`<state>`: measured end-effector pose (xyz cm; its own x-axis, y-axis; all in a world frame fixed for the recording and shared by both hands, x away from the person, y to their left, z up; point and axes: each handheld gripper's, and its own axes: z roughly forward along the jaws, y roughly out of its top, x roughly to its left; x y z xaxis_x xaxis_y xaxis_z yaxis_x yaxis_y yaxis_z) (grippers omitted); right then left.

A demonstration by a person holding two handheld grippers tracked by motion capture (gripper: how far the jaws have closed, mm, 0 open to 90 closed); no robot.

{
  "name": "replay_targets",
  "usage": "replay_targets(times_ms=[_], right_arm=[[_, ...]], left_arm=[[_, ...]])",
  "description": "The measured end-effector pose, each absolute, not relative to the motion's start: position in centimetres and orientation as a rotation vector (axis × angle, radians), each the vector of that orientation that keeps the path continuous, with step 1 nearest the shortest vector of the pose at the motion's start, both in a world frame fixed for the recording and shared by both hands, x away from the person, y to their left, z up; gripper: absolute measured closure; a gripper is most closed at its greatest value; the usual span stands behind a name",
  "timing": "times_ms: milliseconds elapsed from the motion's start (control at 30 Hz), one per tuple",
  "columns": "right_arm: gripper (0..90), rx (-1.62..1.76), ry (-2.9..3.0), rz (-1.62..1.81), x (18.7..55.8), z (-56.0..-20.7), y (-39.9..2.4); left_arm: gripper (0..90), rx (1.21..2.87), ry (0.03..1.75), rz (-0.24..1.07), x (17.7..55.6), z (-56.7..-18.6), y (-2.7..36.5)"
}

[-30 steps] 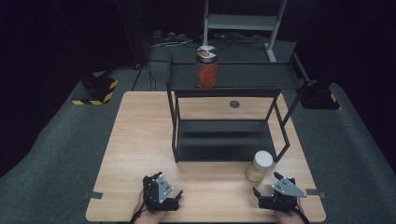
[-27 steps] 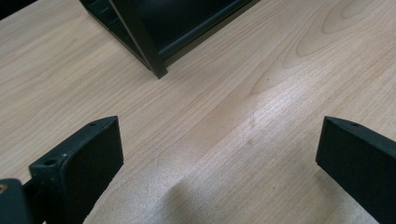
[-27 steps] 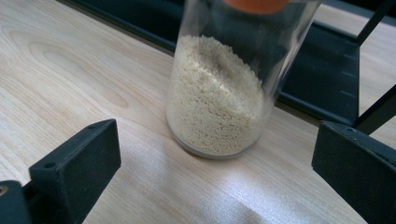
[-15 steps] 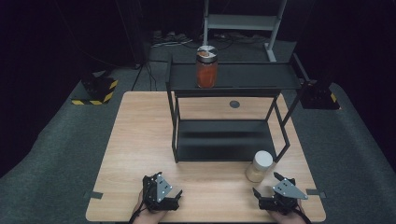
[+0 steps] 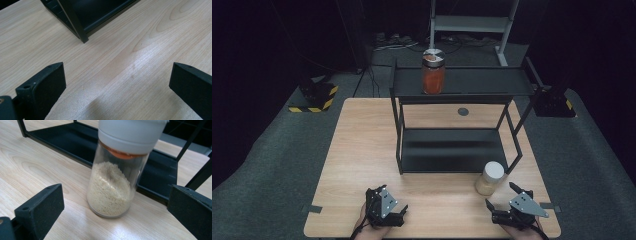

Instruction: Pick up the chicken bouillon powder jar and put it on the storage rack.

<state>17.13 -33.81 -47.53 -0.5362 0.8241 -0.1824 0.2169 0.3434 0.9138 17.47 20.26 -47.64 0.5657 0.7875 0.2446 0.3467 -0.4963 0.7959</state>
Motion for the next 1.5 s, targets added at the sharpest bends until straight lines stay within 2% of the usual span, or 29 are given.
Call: replay_targets(times_ms=[600,1200,1500], right_arm=[[0.0,0.974,1.872,1.28,17.1,-46.6,-33.3],[0.0,1.038,1.853,1.303,19.6,-46.2,-31.9],[13.2,1.071,1.808,1.368,20.6,-47.4,-31.6]], left_arm=[[0.9,2.096,0.886,0.798,17.4,-47.6,20.2],[0.9,2.078,0.878,0.773,17.5,-47.7,20.7],[0.9,2.069,0.887,0.757,17.6,-47.7,21.0]])
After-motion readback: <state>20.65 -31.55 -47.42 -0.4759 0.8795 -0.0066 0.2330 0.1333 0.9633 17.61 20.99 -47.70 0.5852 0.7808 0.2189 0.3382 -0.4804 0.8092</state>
